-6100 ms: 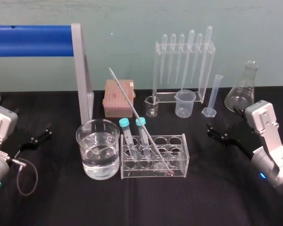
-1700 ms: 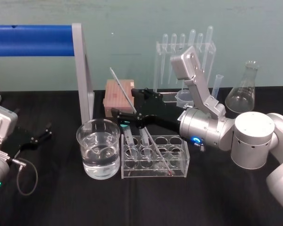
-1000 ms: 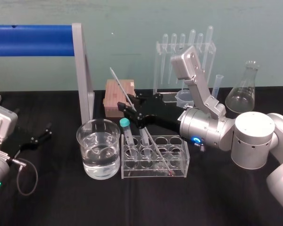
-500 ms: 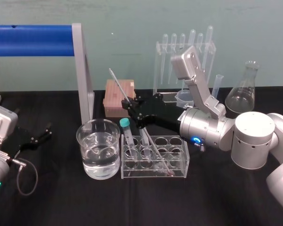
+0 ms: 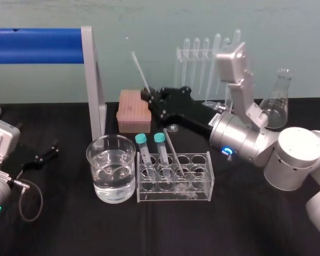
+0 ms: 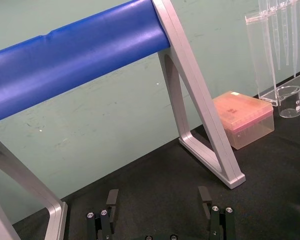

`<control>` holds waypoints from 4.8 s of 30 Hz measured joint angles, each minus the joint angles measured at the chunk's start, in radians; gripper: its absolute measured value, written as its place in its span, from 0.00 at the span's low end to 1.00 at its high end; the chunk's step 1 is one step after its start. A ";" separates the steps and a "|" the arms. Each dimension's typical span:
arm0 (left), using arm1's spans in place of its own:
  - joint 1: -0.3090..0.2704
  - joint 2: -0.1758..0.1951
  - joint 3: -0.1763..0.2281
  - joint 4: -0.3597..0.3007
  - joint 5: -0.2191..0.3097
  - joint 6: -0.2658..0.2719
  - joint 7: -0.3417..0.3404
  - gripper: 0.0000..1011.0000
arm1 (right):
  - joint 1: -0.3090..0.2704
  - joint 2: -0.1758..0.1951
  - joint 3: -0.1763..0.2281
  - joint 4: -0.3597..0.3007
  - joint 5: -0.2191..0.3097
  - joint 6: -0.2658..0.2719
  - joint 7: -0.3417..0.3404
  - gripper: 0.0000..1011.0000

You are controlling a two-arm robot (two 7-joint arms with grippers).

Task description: Hold the thermometer with one hand and immerse one end into the beaker, then reinsert it into the test tube rack.

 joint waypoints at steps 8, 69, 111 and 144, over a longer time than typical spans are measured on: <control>0.000 0.000 0.000 0.000 0.000 0.000 0.000 1.00 | -0.034 -0.015 0.061 -0.025 0.131 -0.082 0.066 0.06; 0.000 0.000 0.000 0.000 0.000 0.000 0.000 1.00 | 0.242 -0.210 -0.130 0.492 0.283 -0.313 0.445 0.06; 0.000 0.000 0.000 0.000 0.000 0.000 0.000 1.00 | 0.232 -0.236 -0.119 0.547 0.221 -0.310 0.433 0.06; 0.000 0.000 0.000 0.000 0.000 0.000 0.000 1.00 | 0.227 -0.240 -0.121 0.548 0.212 -0.305 0.432 0.06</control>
